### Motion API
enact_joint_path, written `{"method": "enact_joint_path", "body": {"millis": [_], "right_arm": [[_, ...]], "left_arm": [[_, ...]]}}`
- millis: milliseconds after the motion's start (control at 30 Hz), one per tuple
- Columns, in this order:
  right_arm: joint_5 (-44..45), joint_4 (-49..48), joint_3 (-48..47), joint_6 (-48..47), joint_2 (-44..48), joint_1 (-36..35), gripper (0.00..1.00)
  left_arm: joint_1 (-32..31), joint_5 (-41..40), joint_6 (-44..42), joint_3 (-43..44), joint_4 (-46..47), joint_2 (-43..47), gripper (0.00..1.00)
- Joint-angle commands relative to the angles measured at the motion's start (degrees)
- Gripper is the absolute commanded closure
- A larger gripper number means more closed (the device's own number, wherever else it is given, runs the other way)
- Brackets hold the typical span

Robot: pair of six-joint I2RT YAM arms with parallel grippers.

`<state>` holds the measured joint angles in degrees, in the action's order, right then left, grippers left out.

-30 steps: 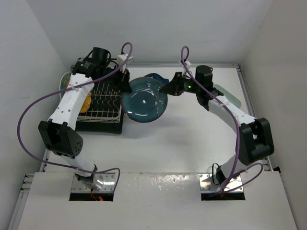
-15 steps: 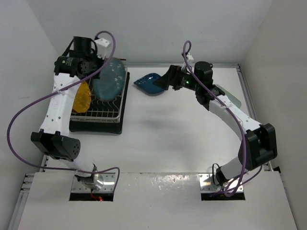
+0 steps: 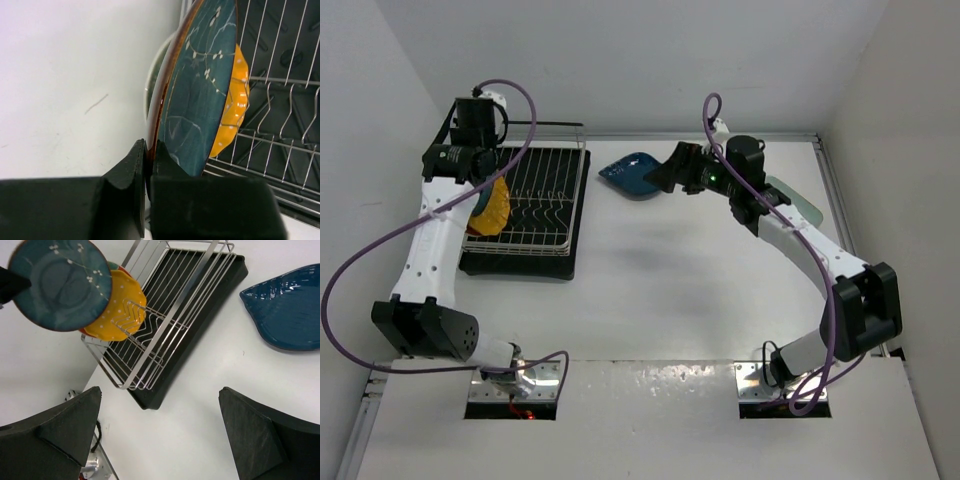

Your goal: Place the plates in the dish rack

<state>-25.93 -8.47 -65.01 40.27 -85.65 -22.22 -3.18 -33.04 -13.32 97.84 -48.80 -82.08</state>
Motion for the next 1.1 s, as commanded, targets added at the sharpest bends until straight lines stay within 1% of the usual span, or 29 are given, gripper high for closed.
{"method": "enact_joint_path", "body": {"millis": [0, 233, 333, 433, 567, 700, 833, 1067], "right_arm": [[0.5, -0.9, 0.9, -1.2, 2.5, 0.2, 0.00], [0.8, -0.2, 2.9, -1.6, 4.3, 0.7, 0.00], [0.8, -0.2, 3.2, -1.7, 4.6, 0.8, 0.00], [0.6, -0.1, 3.1, -1.6, 4.6, 1.0, 0.00], [0.7, 0.3, 2.5, -2.0, 4.3, 1.0, 0.00], [0.0, 0.6, 1.6, -1.9, 3.4, 1.0, 0.00], [-0.3, 0.7, 1.6, -1.9, 3.3, 0.9, 0.00], [-0.1, 1.2, 1.8, -2.5, 3.8, 1.2, 0.00]], "left_arm": [[1.7, -3.7, -1.0, -1.0, 11.8, 1.8, 1.00], [5.5, 1.2, 0.3, -4.1, 12.4, 1.8, 1.00], [7.1, 3.7, 2.2, -5.3, 12.4, 1.8, 1.00], [7.1, 4.7, 2.2, -5.3, 12.4, 1.8, 1.00], [7.1, 4.7, 2.2, -0.5, 11.2, 1.1, 1.00], [7.1, 7.6, 3.4, 3.5, 8.4, 0.6, 1.00], [7.1, 8.9, 4.4, 3.5, 7.7, 0.1, 1.00], [7.1, 9.0, 4.4, 0.4, 7.1, 0.1, 1.00]]}}
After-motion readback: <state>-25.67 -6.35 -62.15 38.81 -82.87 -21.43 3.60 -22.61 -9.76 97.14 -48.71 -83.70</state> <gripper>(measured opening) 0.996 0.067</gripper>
